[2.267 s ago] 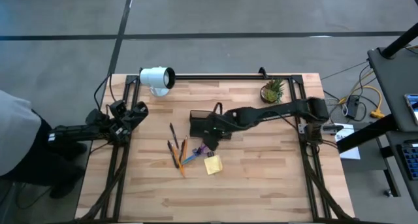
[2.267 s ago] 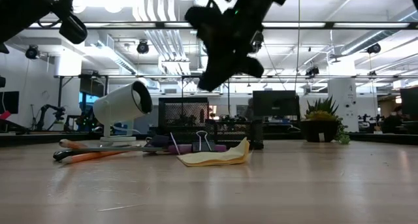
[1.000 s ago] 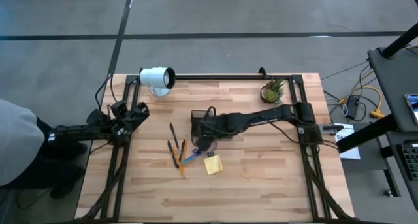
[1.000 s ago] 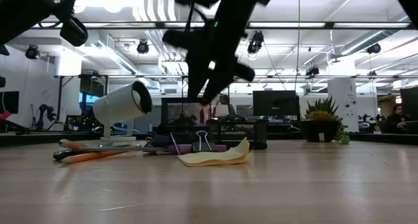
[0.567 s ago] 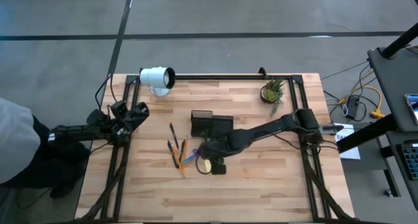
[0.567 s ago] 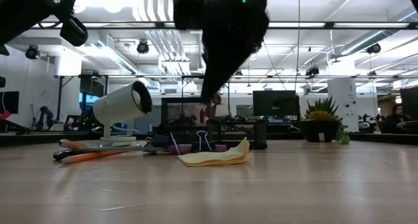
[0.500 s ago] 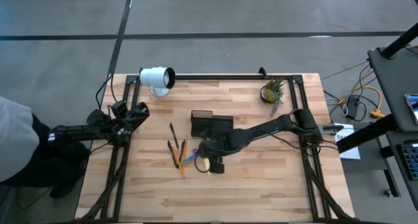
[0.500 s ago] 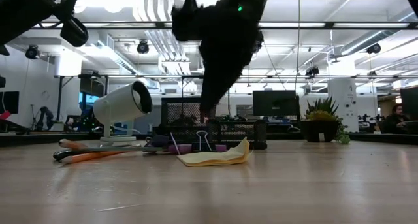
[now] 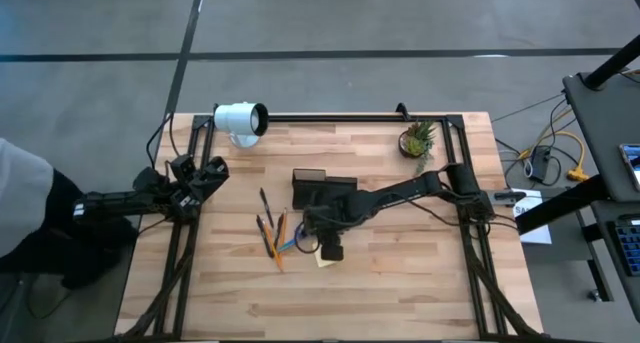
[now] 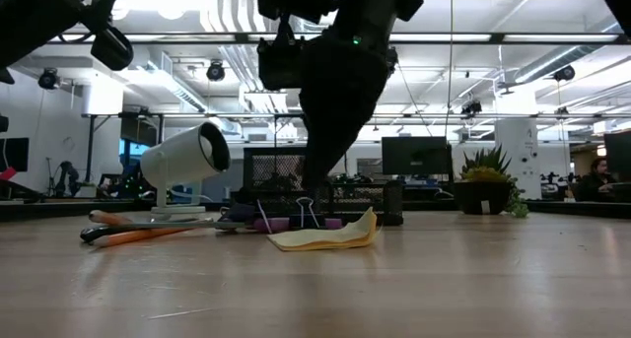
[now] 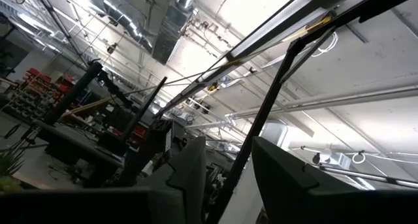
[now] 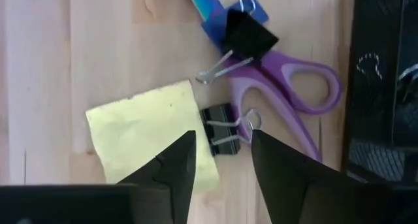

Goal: Pick and place office supplies into organizer
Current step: Put the right black binder clip into the black desk organizer, then put the black binder clip into the black desk organizer

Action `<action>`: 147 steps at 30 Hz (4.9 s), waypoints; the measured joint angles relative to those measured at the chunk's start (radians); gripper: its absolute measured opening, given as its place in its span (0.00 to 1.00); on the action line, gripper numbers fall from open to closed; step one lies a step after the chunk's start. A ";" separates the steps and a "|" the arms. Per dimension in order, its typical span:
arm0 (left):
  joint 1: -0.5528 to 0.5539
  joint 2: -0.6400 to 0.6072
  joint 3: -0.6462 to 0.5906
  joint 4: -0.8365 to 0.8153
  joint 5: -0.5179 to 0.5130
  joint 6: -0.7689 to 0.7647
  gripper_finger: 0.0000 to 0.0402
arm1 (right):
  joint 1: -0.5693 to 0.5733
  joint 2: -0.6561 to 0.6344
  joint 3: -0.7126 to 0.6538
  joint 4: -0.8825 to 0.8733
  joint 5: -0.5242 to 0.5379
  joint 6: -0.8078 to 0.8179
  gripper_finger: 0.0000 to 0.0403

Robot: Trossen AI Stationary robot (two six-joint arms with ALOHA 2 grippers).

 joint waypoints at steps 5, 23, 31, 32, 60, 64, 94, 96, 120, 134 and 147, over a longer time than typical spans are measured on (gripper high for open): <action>0.000 0.000 0.000 0.000 0.000 0.000 0.27 | -0.023 0.009 -0.002 0.037 -0.003 -0.001 0.32; 0.000 0.000 -0.001 0.000 0.000 0.000 0.27 | -0.031 0.042 -0.003 0.003 -0.134 0.003 0.20; 0.000 0.000 -0.001 0.000 0.000 0.000 0.27 | -0.024 0.041 -0.003 -0.010 -0.141 0.005 0.05; 0.000 0.000 -0.001 0.000 0.000 0.000 0.27 | -0.023 0.039 -0.002 -0.012 -0.147 0.008 0.04; 0.000 0.002 -0.002 -0.001 0.000 0.000 0.27 | -0.105 0.048 0.132 0.100 0.211 0.241 0.02; 0.000 0.002 -0.002 0.000 -0.001 0.000 0.27 | -0.116 0.068 0.131 0.112 0.240 0.282 0.02; 0.000 0.002 -0.002 0.000 0.000 0.000 0.27 | 0.012 0.028 0.130 0.017 0.068 -0.258 0.45; 0.000 0.001 -0.002 -0.001 0.000 0.000 0.27 | 0.022 0.042 0.130 0.039 0.080 -0.263 0.46; 0.000 0.000 -0.002 0.000 0.000 0.000 0.27 | 0.037 0.135 0.130 0.127 0.216 -0.003 0.44; 0.000 0.000 -0.002 0.000 0.000 0.000 0.27 | -0.012 0.135 0.110 0.111 0.239 0.035 0.31; 0.000 0.000 -0.002 0.000 0.000 0.000 0.27 | -0.020 0.135 0.105 0.114 0.192 -0.012 0.18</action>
